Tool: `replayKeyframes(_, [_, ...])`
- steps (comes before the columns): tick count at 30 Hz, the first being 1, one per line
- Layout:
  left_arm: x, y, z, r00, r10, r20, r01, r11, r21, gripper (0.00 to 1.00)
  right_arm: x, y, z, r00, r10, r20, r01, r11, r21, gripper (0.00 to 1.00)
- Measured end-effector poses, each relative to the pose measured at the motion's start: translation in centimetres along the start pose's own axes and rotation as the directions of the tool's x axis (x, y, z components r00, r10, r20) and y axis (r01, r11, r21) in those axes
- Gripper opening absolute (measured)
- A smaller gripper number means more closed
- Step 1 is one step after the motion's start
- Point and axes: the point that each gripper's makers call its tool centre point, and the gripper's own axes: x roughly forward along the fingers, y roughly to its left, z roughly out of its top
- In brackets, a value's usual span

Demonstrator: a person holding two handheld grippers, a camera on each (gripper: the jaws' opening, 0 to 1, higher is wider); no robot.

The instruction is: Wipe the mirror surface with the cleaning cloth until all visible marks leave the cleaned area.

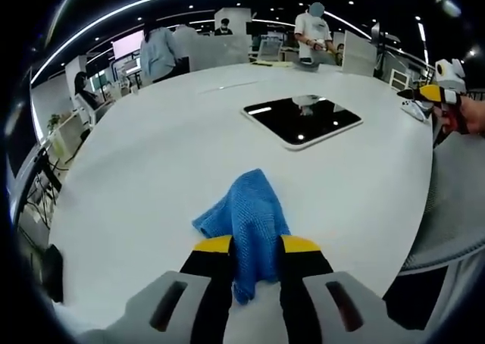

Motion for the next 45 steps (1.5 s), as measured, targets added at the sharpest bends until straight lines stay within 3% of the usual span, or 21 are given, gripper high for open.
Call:
replayKeyframes(14, [0.2, 0.4, 0.0, 1.0, -0.007, -0.011, 0.007, 1.0, -0.006, 0.11, -0.1, 0.0, -0.1, 1.0, 0.005, 0.002, -0.005, 1.0, 0.006, 0.92])
replayKeyframes(30, [0.1, 0.2, 0.1, 1.0, -0.007, -0.019, 0.006, 0.999, -0.034, 0.09, 0.0, 0.1, -0.1, 1.0, 0.014, 0.003, -0.015, 1.0, 0.017, 0.91])
replayKeyframes(38, [0.1, -0.4, 1.0, 1.0, -0.018, -0.011, 0.017, 1.0, -0.02, 0.08, 0.1, 0.1, -0.1, 1.0, 0.017, 0.009, -0.018, 1.0, 0.016, 0.91])
replayKeyframes(45, [0.4, -0.6, 2.7, 0.999, -0.029, 0.015, 0.029, 1.0, -0.007, 0.08, 0.1, 0.3, -0.1, 1.0, 0.025, 0.009, -0.026, 1.0, 0.015, 0.92])
